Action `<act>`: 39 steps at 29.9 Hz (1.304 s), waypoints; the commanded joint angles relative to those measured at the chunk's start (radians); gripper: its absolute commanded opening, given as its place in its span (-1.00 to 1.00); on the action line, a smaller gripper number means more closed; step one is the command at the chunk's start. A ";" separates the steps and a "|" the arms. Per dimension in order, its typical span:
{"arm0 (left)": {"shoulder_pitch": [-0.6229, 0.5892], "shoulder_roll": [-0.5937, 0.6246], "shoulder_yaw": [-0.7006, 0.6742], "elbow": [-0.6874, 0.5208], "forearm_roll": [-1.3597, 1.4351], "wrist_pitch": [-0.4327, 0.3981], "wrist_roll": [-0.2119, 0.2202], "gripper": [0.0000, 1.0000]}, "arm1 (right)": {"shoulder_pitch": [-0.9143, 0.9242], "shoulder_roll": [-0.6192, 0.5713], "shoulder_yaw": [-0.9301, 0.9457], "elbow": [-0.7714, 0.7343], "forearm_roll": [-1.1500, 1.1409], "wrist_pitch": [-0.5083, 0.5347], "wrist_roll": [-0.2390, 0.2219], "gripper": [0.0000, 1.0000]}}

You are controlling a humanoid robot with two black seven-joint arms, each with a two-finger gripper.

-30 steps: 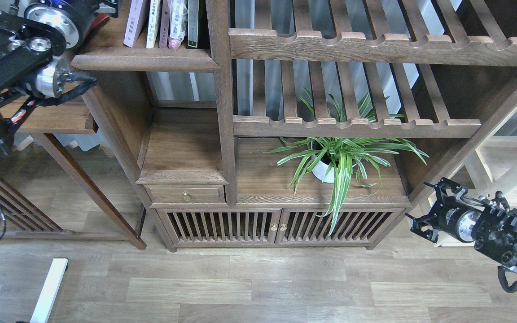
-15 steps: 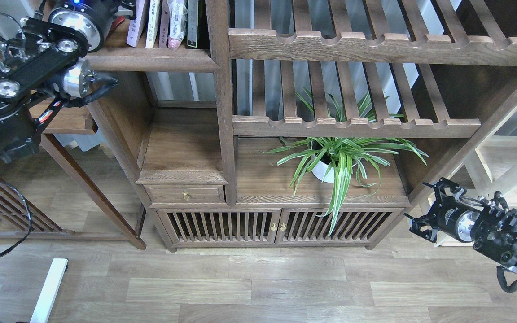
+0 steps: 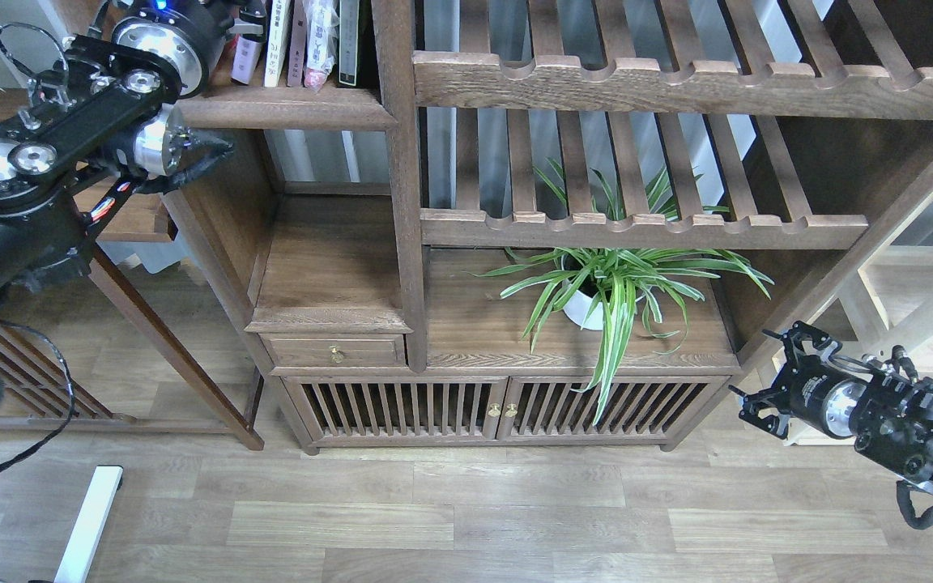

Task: Organize books on shelf
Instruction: 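Push the red book into the upper compartment with the left gripper, then press the red book deeper among the standing books with the left gripper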

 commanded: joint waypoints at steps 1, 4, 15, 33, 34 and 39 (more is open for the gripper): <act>0.000 0.006 -0.010 0.000 0.000 0.000 0.000 0.25 | 0.002 0.001 0.000 0.007 0.000 -0.007 0.000 0.91; 0.000 0.011 -0.011 0.000 0.000 0.002 0.002 0.31 | 0.002 0.001 0.000 0.010 0.000 -0.009 0.000 0.91; 0.001 0.060 -0.011 -0.046 -0.006 -0.015 0.025 0.39 | 0.000 -0.005 0.000 0.013 0.000 -0.015 0.000 0.91; 0.003 0.086 -0.026 -0.086 -0.011 -0.018 0.048 -1.00 | 0.005 -0.003 0.000 0.012 0.000 -0.014 0.000 0.91; 0.001 0.084 -0.042 -0.087 -0.020 -0.018 0.048 -1.00 | 0.005 -0.003 0.000 0.013 0.000 -0.014 0.000 0.91; -0.025 0.084 -0.077 -0.086 -0.059 -0.018 0.042 -1.00 | 0.003 -0.003 0.000 0.013 0.000 -0.015 0.000 0.91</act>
